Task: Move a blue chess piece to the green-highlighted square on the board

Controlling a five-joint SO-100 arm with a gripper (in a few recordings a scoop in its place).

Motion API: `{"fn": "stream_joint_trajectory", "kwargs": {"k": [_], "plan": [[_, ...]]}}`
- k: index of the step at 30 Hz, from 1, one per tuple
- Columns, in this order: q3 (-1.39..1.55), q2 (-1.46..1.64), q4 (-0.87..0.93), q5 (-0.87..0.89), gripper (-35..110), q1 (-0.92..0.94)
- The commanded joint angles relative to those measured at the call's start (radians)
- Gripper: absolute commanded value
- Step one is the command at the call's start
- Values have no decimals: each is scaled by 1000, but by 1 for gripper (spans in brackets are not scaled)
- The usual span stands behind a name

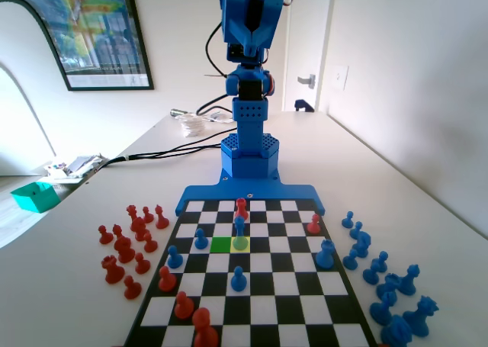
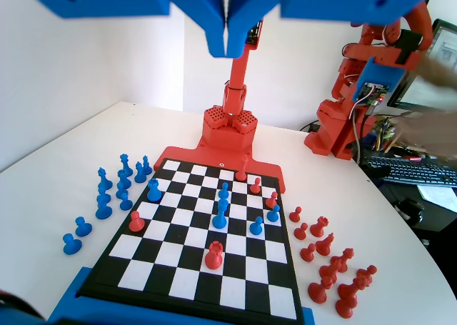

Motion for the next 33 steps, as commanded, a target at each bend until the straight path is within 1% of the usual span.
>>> {"fn": "stream_joint_trajectory", "kwargs": {"k": [1,19,23,26,29,33], "plan": [[6,3,-11,-8,4,5],[6,3,-11,-8,6,-3],[5,3,-12,-11,1,5],[-8,-2,-14,-6,1,6],[-109,-110,25,-32,1,29],[-328,-322,97,-3,1,46]]}}
